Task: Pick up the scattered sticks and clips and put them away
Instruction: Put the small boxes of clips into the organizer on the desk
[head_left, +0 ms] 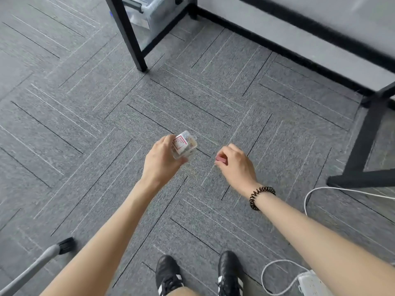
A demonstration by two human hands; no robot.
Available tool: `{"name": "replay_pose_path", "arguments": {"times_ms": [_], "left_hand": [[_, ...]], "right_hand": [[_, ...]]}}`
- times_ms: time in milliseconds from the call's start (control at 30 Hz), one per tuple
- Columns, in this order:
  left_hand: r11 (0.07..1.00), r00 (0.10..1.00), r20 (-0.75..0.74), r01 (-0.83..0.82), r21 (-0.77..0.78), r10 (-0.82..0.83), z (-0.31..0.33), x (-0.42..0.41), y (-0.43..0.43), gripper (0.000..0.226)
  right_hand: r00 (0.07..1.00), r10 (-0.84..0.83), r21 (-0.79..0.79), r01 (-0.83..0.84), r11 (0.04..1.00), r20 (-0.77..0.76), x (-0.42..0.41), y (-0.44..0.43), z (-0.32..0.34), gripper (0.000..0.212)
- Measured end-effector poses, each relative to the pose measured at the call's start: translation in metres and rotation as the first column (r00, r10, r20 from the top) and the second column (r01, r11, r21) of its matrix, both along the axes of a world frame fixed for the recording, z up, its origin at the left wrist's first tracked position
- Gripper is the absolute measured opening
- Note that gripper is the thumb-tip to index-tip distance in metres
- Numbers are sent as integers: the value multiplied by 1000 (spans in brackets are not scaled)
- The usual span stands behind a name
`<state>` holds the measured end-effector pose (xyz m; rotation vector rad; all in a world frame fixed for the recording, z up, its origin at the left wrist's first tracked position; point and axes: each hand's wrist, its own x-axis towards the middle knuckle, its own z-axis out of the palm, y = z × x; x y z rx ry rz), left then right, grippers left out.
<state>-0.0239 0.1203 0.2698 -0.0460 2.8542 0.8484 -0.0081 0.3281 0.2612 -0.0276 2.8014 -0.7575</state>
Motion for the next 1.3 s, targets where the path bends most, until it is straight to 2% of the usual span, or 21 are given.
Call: {"name": "replay_pose_path", "arguments": {"times_ms": [333,467,567,733,867,1167,1300], "left_hand": [[998,998,-19,60,2,-60,352,-12,-14,60],[999,997,-52,52,7,-52,454,-26,-12,60],[998,996,-76,58,12,-56,506,-38,-4,59],[1000,997,-80,20,9,-19,547,-78,11,57],[999,995,-92,-39,0,39,559,-136,27,51],[993,991,-78,-110,44,113,571,-251,55,53],[991,991,-39,-127,35,129,561,-284,43,58]], "right_hand": [[992,-117,-106,112,988,-41,-20,-19,353,6],[987,-146,-117,139,983,-59,-40,-19,452,6],[978,-182,-163,164,973,-103,-58,-17,502,9],[967,-206,-236,168,957,-150,-101,1,542,21],[959,-236,-282,186,941,-156,-167,23,555,28],[953,-157,-223,98,970,-260,-303,40,559,16],[962,-68,-125,36,992,-266,-335,34,543,14]]}}
